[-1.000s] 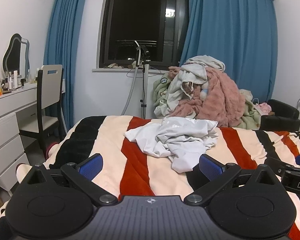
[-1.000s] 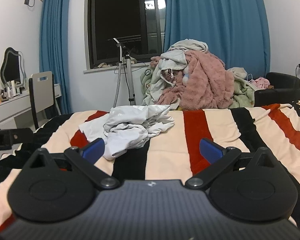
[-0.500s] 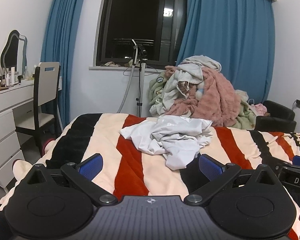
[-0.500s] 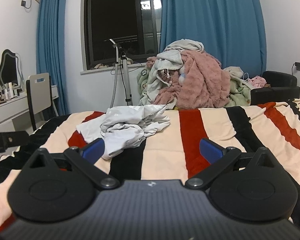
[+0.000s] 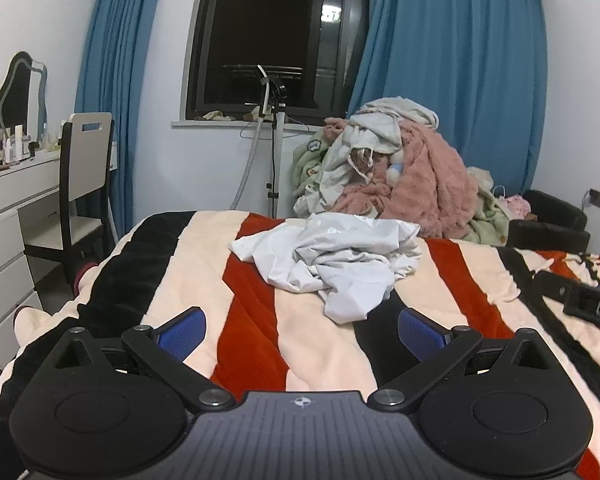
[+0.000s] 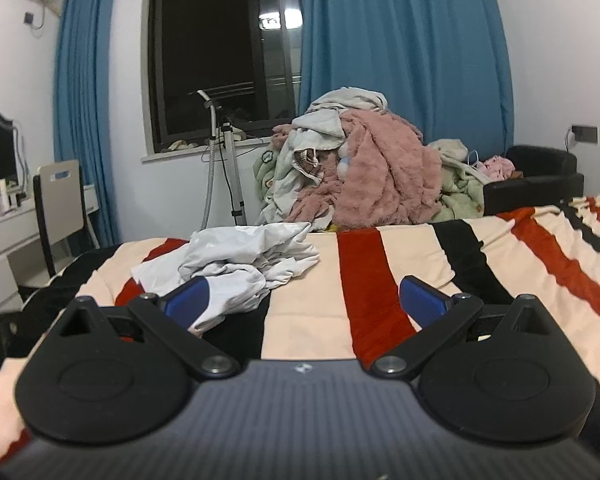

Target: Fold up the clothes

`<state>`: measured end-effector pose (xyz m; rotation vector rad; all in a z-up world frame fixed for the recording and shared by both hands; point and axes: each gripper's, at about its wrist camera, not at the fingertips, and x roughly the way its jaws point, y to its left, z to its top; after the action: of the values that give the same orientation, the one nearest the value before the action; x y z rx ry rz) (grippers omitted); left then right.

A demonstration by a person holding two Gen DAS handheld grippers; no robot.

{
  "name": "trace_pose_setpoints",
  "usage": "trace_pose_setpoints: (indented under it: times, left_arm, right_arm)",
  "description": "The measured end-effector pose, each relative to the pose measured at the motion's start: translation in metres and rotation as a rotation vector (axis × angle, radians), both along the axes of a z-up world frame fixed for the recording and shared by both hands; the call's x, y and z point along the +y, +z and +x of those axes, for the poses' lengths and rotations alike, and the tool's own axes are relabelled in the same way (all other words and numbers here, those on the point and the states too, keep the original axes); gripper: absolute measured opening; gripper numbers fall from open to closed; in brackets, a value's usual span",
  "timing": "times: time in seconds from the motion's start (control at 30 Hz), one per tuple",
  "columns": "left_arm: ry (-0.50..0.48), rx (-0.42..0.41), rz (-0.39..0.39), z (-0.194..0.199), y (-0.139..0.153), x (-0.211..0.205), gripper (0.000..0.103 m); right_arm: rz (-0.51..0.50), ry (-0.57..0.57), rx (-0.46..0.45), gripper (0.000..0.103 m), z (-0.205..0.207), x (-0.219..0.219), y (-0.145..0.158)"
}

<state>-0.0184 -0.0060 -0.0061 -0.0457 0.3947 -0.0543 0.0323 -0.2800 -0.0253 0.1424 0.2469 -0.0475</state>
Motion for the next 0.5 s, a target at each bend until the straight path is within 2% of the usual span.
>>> trace_pose_setpoints:
  times: [0.17,0.23,0.4,0.5]
  left_arm:
    - [0.009,0.013,0.032,0.013,-0.004,-0.007,0.103]
    - [0.006,0.028,0.02,0.022,-0.004,-0.009,0.103]
    - [-0.064,0.157,-0.094,0.071,-0.016,-0.007,0.103]
    - [-0.064,0.206,-0.108,0.107,-0.03,-0.011,0.103]
  right_arm:
    - [0.043,-0.031,0.01,0.103,0.009,-0.01,-0.007]
    - [0.043,-0.052,0.009,0.103,0.012,-0.014,-0.009]
    - [0.077,-0.075,0.015,0.102,0.014,-0.028,-0.006]
    - [0.124,-0.101,0.002,0.102,0.01,-0.037,-0.001]
